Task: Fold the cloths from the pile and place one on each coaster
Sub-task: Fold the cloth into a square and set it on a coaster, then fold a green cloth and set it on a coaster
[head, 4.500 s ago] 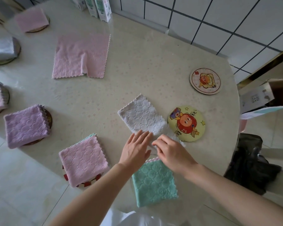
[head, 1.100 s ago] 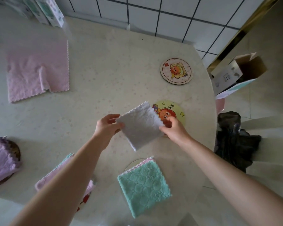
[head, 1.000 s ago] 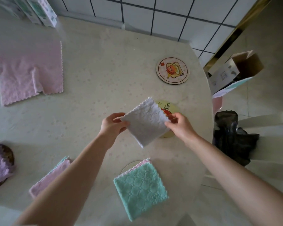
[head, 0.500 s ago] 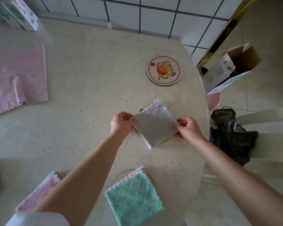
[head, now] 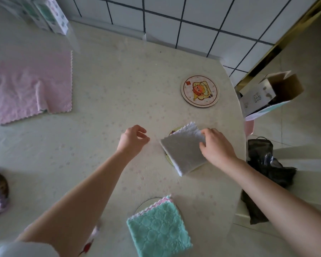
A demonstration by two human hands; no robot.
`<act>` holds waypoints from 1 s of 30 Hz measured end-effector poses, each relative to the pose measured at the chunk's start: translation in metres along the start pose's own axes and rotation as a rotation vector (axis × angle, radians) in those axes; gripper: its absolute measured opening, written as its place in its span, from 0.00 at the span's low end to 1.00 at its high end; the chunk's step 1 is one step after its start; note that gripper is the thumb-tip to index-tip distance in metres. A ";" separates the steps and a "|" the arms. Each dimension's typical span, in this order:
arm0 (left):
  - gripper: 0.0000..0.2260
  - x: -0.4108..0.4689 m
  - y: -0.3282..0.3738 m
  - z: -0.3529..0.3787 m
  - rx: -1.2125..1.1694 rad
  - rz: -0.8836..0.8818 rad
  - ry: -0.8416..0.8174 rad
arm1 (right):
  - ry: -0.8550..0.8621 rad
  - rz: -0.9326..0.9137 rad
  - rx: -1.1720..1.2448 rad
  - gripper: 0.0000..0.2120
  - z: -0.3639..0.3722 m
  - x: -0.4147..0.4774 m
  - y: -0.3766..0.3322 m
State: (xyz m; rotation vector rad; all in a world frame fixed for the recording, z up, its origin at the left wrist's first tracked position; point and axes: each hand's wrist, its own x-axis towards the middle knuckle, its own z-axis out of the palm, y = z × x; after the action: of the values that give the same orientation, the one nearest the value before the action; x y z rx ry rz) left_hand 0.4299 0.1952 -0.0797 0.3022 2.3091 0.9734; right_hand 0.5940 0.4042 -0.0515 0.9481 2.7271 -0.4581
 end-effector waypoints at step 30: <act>0.26 0.069 -0.206 -0.276 0.653 0.138 0.471 | -0.118 -0.844 -0.101 0.15 0.084 0.119 -0.381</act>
State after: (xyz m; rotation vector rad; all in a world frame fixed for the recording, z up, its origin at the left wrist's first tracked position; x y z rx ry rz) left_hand 0.2113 -0.0779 -0.1064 0.5454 3.0382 0.3327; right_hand 0.2708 0.1581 -0.0818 -0.2960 2.8800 -0.4691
